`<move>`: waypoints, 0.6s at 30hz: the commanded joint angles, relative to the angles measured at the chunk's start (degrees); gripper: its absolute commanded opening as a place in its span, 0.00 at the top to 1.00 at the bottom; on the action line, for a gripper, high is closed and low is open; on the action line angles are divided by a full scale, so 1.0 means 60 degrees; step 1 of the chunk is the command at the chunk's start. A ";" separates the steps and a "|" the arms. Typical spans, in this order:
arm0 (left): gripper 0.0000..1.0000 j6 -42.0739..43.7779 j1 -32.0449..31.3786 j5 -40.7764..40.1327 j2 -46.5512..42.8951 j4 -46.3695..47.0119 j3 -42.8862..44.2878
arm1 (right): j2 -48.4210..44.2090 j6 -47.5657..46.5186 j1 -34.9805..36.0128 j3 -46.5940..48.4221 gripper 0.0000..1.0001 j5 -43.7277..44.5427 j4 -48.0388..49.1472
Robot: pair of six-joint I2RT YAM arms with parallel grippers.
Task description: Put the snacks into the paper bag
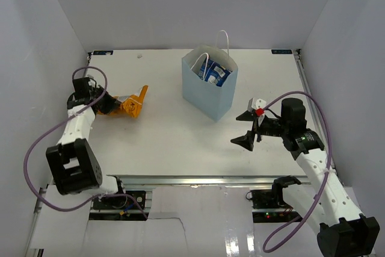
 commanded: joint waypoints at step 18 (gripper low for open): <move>1.00 0.0904 -0.4842 0.5251 -0.6000 0.2696 -0.2434 | 0.1770 0.4354 0.0250 0.3576 0.02 -0.1293 0.1501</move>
